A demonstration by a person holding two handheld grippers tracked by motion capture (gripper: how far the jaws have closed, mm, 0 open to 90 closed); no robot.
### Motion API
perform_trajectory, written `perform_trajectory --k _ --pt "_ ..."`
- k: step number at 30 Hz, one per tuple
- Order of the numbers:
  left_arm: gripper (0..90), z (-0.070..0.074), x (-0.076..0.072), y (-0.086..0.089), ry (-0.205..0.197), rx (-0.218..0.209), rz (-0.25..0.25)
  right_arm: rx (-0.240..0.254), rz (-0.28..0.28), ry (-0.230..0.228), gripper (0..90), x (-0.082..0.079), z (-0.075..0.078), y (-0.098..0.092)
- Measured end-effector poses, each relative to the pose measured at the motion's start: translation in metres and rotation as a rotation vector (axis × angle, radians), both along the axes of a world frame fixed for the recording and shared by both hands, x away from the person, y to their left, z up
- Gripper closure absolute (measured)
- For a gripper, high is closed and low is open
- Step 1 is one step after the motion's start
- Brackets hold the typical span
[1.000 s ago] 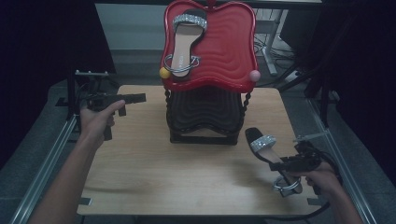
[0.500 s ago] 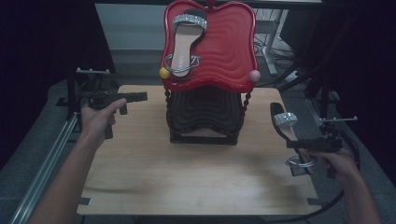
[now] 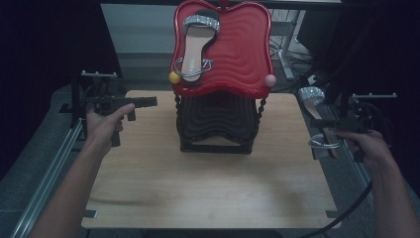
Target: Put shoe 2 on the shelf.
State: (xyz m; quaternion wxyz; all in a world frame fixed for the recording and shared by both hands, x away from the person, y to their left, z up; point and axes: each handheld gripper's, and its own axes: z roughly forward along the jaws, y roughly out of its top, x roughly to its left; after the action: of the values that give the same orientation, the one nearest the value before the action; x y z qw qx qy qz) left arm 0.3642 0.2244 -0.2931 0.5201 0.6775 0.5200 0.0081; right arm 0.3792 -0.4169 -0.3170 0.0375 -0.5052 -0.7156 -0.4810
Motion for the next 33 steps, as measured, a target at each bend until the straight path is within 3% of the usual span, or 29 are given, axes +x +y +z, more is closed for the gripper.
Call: perform_trajectory --k 6,16,26,33 --pt "32.2 -0.001 0.001 0.0 -0.001 0.005 -0.003 0.024 -0.001 -0.028 42.2 0.016 0.031 0.009" --pt "32.2 0.001 0.003 -0.001 -0.004 -0.001 -0.004 0.028 0.004 -0.063 42.1 0.031 0.066 0.027" --pt "32.4 0.004 0.003 0.001 -0.012 -0.002 -0.01 0.035 0.025 -0.107 42.1 0.046 0.121 0.067" --pt "32.4 0.003 0.004 0.0 -0.013 -0.006 -0.014 0.027 0.034 -0.118 42.2 0.055 0.146 0.097"
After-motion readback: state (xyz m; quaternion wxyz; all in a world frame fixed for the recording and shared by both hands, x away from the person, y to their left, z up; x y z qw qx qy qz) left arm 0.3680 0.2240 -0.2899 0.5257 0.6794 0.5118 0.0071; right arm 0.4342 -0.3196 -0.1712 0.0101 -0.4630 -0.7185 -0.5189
